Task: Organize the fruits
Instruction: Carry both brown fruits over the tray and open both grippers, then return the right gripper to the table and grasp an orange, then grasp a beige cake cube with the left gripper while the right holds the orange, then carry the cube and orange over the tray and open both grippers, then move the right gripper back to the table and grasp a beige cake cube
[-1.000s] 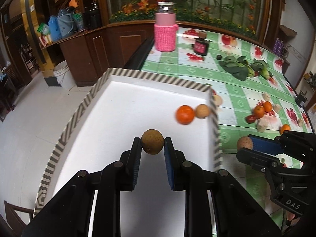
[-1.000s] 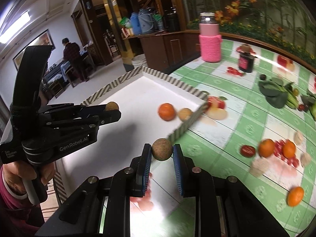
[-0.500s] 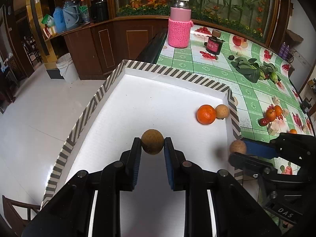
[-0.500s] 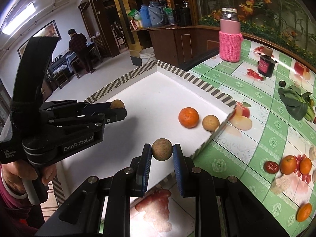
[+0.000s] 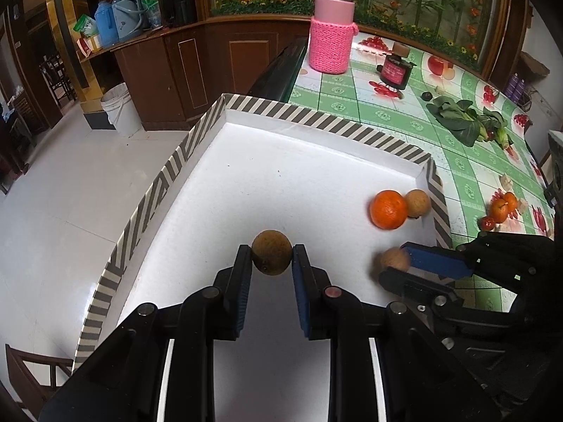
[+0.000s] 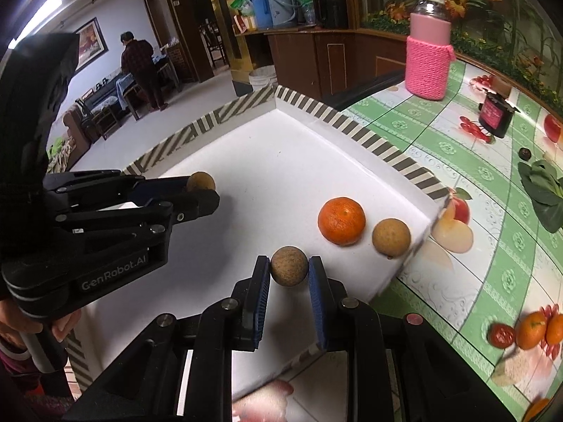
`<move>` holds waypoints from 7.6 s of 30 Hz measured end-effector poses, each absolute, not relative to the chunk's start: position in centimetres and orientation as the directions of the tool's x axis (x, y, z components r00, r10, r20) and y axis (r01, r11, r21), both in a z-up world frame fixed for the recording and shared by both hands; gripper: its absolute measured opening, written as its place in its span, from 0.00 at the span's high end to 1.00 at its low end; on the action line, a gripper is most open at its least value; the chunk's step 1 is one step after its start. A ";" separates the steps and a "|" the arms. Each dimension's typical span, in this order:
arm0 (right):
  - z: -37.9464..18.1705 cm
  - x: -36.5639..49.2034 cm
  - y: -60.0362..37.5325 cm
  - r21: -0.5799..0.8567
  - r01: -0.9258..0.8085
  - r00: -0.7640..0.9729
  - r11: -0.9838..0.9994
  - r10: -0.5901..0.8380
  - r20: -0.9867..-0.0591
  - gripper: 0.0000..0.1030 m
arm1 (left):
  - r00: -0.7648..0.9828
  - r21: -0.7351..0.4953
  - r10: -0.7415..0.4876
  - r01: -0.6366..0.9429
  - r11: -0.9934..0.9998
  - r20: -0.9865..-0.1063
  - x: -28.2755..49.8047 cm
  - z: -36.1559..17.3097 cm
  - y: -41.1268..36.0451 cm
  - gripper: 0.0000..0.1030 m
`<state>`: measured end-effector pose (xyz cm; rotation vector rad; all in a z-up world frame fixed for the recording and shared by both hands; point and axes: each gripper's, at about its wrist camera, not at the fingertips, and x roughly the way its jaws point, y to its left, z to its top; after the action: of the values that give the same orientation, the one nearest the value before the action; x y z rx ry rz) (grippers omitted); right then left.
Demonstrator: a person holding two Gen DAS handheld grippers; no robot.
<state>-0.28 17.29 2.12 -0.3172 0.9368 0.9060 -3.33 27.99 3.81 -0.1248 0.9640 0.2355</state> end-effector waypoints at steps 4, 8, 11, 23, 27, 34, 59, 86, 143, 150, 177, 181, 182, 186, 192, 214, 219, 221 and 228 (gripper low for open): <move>1.9 -0.2 17.7 0.127 -0.792 0.268 0.597 0.527 -0.807 0.77 | 0.536 0.012 0.152 -0.255 0.967 -0.830 -3.1 3.5 27.9 0.80; 1.9 -0.6 17.6 0.123 -0.799 0.267 0.588 0.532 -0.804 0.69 | 0.531 0.017 0.163 -0.269 0.963 -0.831 -3.2 3.4 28.1 0.79; 2.4 -0.8 16.9 0.145 -0.789 0.271 0.597 0.549 -0.790 0.48 | 0.530 0.006 0.157 -0.276 0.961 -0.834 -3.4 3.4 28.3 0.53; 5.3 -2.9 11.2 0.143 -0.749 0.355 0.647 0.574 -0.738 0.36 | 0.569 0.011 0.179 -0.286 0.958 -0.802 -4.8 4.9 27.0 0.33; 5.6 -3.1 8.0 0.162 -0.713 0.381 0.682 0.571 -0.727 0.35 | 0.596 -0.003 0.160 -0.262 0.965 -0.787 -5.3 5.8 25.2 0.33; 6.1 -3.4 1.2 0.141 -0.628 0.464 0.766 0.513 -0.722 0.31 | 0.626 -0.041 0.084 -0.182 0.982 -0.775 -5.3 6.7 21.1 0.33; 2.6 0.6 -12.8 0.125 -0.431 0.534 0.894 0.364 -0.763 0.30 | 0.520 -0.092 -0.158 0.150 0.984 -0.839 0.3 3.8 5.1 0.32; 1.1 2.7 -11.9 0.088 -0.471 0.518 0.878 0.356 -0.778 0.68 | 0.527 -0.050 -0.131 0.164 0.985 -0.840 3.3 1.7 3.3 0.73; 6.7 -6.5 10.1 0.110 -0.744 0.396 0.659 0.567 -0.722 0.66 | 0.631 -0.006 0.119 -0.192 0.981 -0.766 -7.4 6.9 24.0 0.73; 6.2 -6.1 12.7 0.100 -0.773 0.364 0.626 0.567 -0.739 0.66 | 0.606 -0.015 0.124 -0.220 0.975 -0.786 -7.1 5.8 25.9 0.73; 1.9 -4.6 18.0 0.087 -0.822 0.275 0.562 0.526 -0.805 0.62 | 0.521 0.022 0.185 -0.304 0.952 -0.833 -5.5 3.1 29.3 0.73; 2.5 -5.0 17.4 0.094 -0.822 0.280 0.562 0.543 -0.792 0.44 | 0.501 0.022 0.194 -0.328 0.944 -0.843 -5.4 2.8 29.8 0.57; 2.7 -5.1 17.1 0.097 -0.821 0.283 0.563 0.548 -0.787 0.43 | 0.502 0.020 0.194 -0.331 0.944 -0.843 -5.4 2.8 29.9 0.53; 3.5 -5.1 16.1 0.110 -0.817 0.287 0.567 0.563 -0.775 0.43 | 0.506 0.032 0.214 -0.343 0.939 -0.836 -5.5 3.1 29.8 0.44; 4.3 -5.2 14.4 0.134 -0.801 0.295 0.583 0.579 -0.760 0.43 | 0.512 0.047 0.234 -0.351 0.935 -0.826 -5.7 3.6 29.4 0.29; 5.7 -4.9 2.7 0.152 -0.653 0.427 0.742 0.527 -0.735 0.25 | 0.621 0.007 0.137 -0.207 0.978 -0.771 -5.2 7.2 21.0 0.29; 5.2 -4.3 -1.7 0.128 -0.583 0.479 0.802 0.467 -0.744 0.24 | 0.627 -0.002 0.094 -0.151 0.989 -0.773 -4.8 7.3 18.2 0.29; 4.8 -4.0 -3.4 0.136 -0.554 0.487 0.821 0.452 -0.747 0.24 | 0.627 -0.006 0.077 -0.128 0.992 -0.775 -4.6 7.2 17.1 0.30; 3.9 -3.4 -8.8 0.146 -0.464 0.518 0.874 0.401 -0.756 0.24 | 0.611 -0.019 0.009 -0.040 0.999 -0.792 -3.5 6.5 13.1 0.30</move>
<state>-3.40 -8.84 3.89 -0.0777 0.8858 0.5190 -3.47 13.10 6.53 -0.0361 0.9135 0.0281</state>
